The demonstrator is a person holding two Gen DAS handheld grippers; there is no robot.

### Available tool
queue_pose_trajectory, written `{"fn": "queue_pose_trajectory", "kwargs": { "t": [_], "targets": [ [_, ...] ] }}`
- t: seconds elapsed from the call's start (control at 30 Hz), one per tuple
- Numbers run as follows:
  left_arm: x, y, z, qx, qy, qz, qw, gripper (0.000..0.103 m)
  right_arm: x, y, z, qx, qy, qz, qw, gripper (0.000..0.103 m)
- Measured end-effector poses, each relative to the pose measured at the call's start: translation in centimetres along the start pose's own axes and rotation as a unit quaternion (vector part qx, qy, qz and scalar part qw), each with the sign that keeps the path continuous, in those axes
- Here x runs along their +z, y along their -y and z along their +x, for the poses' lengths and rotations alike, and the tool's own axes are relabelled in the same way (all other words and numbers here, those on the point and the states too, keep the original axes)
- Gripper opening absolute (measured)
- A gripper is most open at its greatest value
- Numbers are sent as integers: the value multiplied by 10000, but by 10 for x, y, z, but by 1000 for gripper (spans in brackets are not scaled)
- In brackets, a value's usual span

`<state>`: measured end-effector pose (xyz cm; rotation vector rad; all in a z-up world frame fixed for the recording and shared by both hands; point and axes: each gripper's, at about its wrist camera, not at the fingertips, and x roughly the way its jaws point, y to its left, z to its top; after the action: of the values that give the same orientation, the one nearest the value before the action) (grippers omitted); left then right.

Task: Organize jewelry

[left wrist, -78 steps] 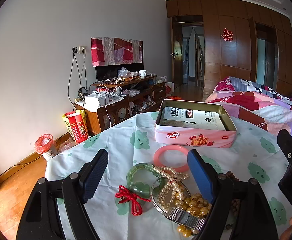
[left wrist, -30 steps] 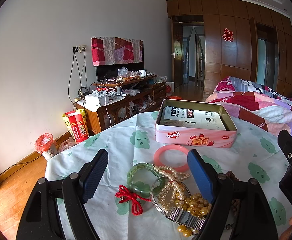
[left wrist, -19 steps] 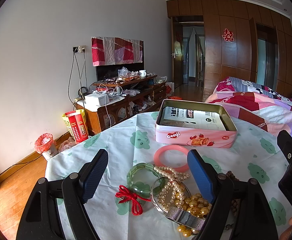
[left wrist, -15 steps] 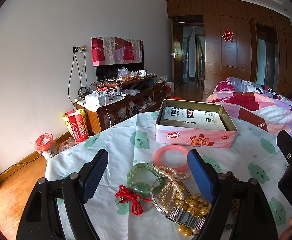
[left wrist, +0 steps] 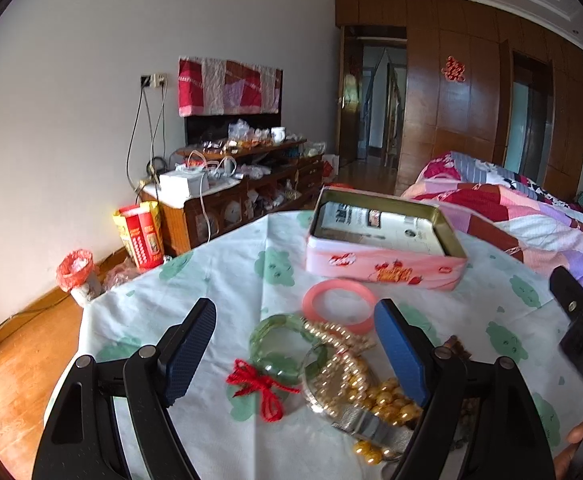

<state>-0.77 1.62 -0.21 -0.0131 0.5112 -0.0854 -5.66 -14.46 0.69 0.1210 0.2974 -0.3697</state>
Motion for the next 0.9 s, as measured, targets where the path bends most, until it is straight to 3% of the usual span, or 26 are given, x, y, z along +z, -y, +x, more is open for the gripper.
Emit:
{"fn": "queue_pose_trajectory", "kwargs": {
  "t": [0.13,0.2,0.37,0.43,0.5,0.67,0.8,0.9],
  "targets": [
    [-4,-17,1,-12,-275,21,9996,81,-5,13,12,340,-422,240,9982,103],
    [-5,-29,-1,-41,-305,-39,9995,81,-8,12,21,689,-807,46,9943,83],
    [-6,-40,2,-156,-439,-29,9989,81,-20,-4,32,1721,-1804,-287,9680,58],
    [-6,-41,4,-159,-500,-50,9986,81,-24,-9,37,2098,-2162,-267,9532,54],
    [-6,-40,6,-177,-553,-37,9983,81,-30,-15,38,2212,-2326,-373,9463,48],
    [-6,-41,9,-289,-676,-30,9973,81,-42,-31,44,2231,-2745,-877,9312,47],
    [-5,-44,6,-370,-654,-52,9972,81,-44,-26,57,2293,-3088,-713,9203,33],
    [-6,-42,6,-437,-668,53,9968,81,-39,-21,55,2367,-2963,-643,9230,25]
  ]
}}
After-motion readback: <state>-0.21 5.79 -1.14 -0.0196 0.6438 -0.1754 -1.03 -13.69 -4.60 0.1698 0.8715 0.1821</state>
